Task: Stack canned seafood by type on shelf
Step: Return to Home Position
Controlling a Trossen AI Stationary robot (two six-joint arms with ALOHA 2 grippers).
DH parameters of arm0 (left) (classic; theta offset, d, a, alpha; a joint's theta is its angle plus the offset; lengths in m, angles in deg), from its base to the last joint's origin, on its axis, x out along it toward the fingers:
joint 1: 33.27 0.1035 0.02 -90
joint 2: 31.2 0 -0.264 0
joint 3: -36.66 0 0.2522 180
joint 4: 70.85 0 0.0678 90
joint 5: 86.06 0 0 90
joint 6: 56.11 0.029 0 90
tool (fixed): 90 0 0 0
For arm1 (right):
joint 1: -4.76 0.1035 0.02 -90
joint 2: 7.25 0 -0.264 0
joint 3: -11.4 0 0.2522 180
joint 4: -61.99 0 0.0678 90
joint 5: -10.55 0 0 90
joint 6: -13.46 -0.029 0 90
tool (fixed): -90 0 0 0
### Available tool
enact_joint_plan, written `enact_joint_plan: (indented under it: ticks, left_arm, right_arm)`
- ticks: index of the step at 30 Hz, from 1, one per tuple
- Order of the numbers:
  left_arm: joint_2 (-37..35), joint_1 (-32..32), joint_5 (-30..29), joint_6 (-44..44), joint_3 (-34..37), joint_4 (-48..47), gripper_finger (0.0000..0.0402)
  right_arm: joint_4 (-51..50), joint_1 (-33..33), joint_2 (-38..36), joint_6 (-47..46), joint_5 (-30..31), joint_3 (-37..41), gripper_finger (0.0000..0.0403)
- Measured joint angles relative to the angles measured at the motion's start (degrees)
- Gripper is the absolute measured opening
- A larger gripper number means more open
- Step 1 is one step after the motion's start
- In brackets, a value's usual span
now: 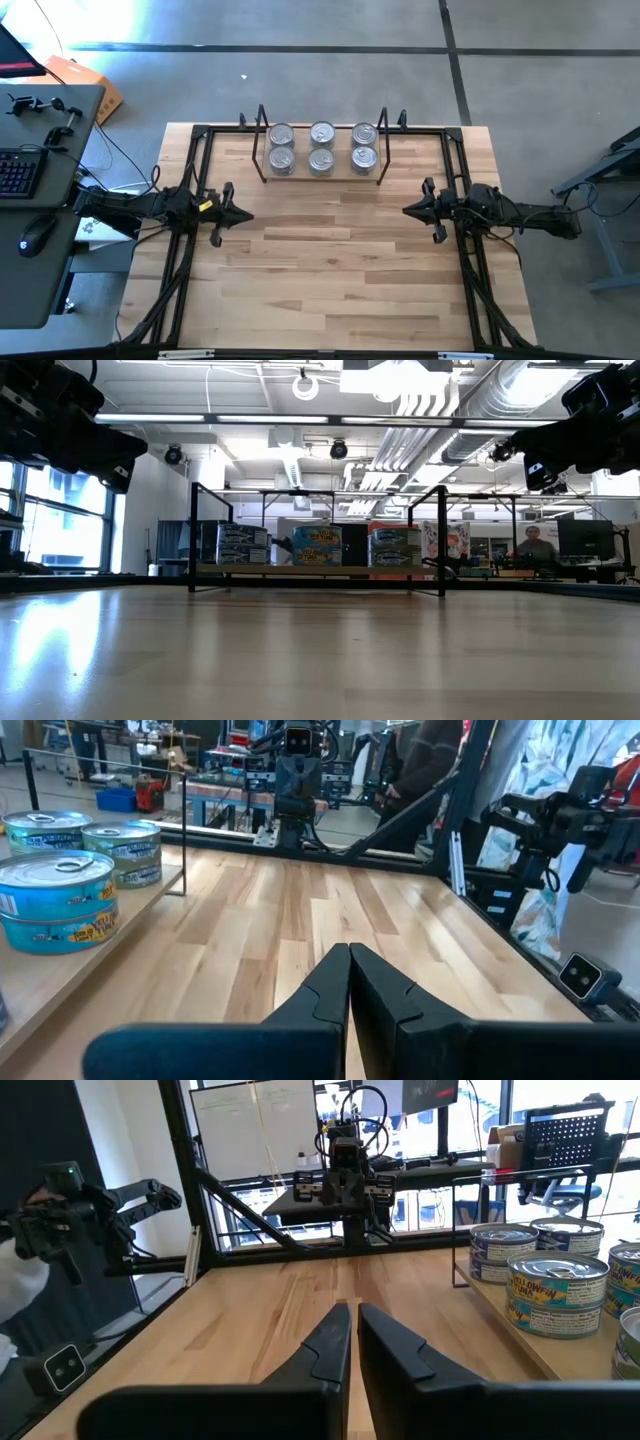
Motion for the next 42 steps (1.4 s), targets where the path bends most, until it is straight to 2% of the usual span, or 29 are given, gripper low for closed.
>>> enact_joint_plan:
  ticks: [12,15,19,22,26,32,42]
  left_arm:
    - [-0.1,0.6,0.1,0.0,0.1,1.1,0.0003]
    - [-0.6,3.3,1.0,0.8,0.1,0.9,0.0003]
    - [-1.0,8.6,5.1,6.9,0.1,0.5,0.0003]
    - [-1.0,10.9,7.4,5.2,0.1,0.9,0.0003]
    - [-0.7,9.7,7.6,-2.4,0.1,0.9,0.0003]
    - [-0.7,5.9,7.0,5.1,0.1,0.8,0.0003]
    - [-0.6,4.9,5.4,2.9,0.1,0.4,0.0003]
  right_arm:
    - [0.0,0.0,0.0,0.0,0.0,0.0,0.0016]
    - [0.0,0.0,0.0,0.0,0.0,0.0,0.0016]
    - [0.0,0.0,0.0,0.0,0.0,0.0,0.0016]
    - [0.0,0.0,0.0,0.0,0.0,0.0,0.0016]
    - [0.0,0.0,0.0,0.0,0.0,0.0,0.0016]
    - [0.0,0.0,0.0,0.0,0.0,0.0,0.0016]
    - [0.0,0.0,0.0,0.0,0.0,0.0,0.0016]
